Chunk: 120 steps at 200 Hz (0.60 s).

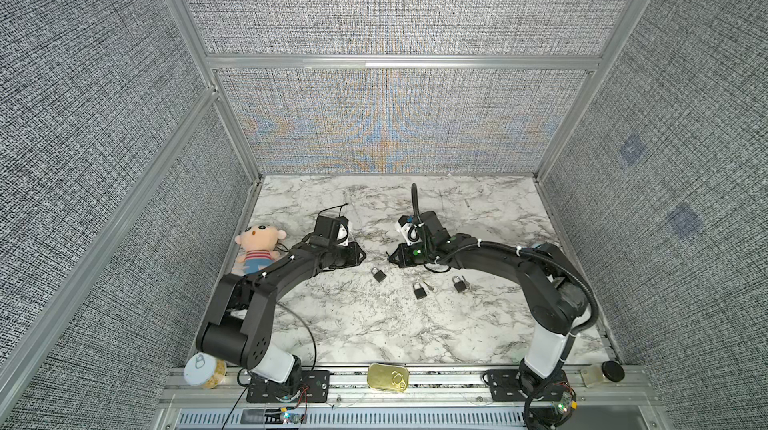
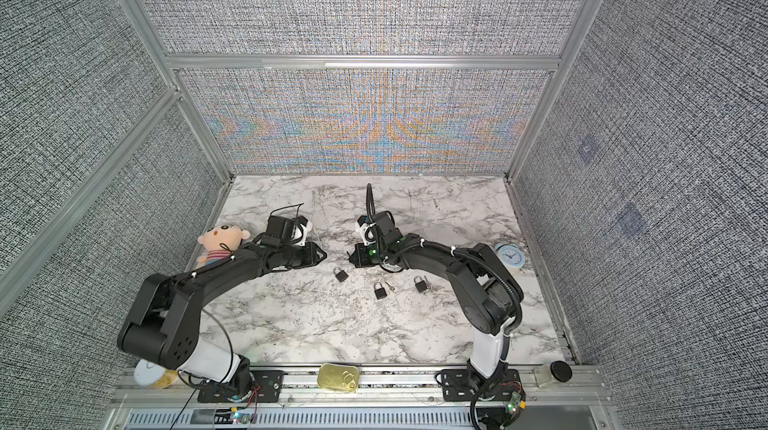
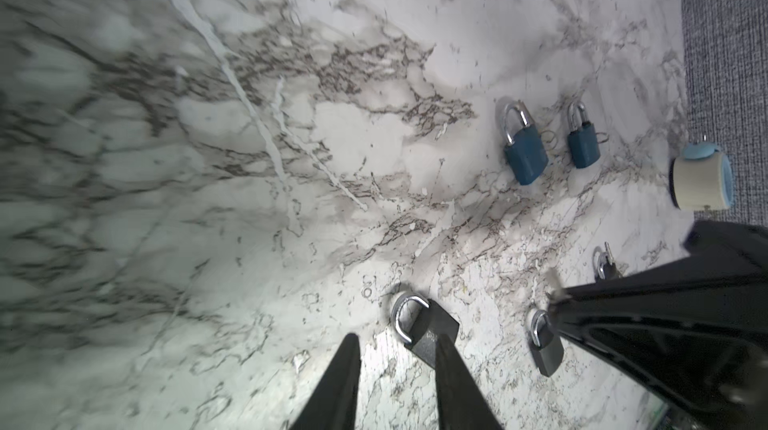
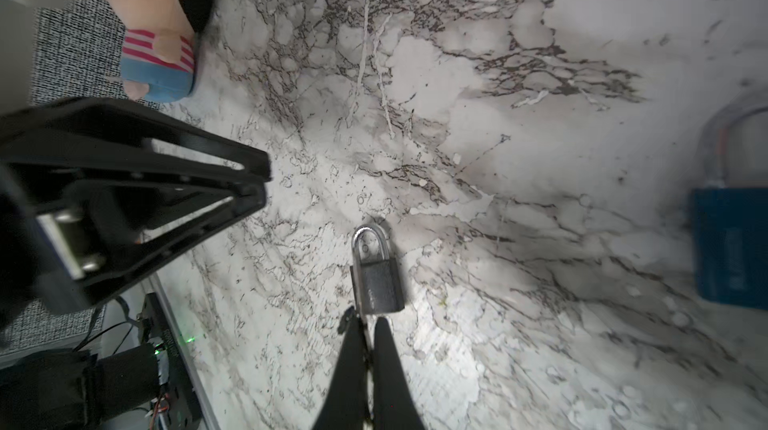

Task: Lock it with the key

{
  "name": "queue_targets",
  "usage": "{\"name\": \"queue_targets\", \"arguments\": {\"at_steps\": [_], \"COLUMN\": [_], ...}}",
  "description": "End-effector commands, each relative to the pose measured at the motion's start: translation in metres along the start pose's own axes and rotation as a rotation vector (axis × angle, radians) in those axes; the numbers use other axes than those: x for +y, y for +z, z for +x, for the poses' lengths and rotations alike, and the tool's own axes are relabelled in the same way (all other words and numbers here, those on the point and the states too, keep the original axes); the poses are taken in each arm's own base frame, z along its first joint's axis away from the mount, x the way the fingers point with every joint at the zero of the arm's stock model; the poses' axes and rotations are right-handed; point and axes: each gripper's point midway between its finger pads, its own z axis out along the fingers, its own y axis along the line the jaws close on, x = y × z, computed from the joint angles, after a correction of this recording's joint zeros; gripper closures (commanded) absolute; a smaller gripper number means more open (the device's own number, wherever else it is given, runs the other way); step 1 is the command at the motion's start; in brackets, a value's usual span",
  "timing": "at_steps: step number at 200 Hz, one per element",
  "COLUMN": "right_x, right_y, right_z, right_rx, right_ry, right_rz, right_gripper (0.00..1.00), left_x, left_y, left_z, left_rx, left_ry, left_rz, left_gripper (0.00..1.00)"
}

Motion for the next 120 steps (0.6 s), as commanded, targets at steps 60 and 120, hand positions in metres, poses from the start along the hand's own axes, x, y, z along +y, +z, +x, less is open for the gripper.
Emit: {"name": "queue_targets", "arguments": {"at_steps": [60, 120], "right_x": [-0.02, -0.018], "right_y": [0.034, 0.029], "right_z": [0.023, 0.013], "right_rx": [0.067, 0.029], "right_ry": [0.003, -0.009], "right_rz": [0.08, 0.098], "right_gripper": [0.95, 0.7], "left_x": [0.0, 0.001], "left_y": [-0.031, -0.036], "left_z": [-0.013, -0.013], "left_rx": [-0.095, -0.112], "left_ry": [0.018, 0.023], "left_rz": [-0.064, -0.072], "left_gripper": [0.64, 0.64]}}
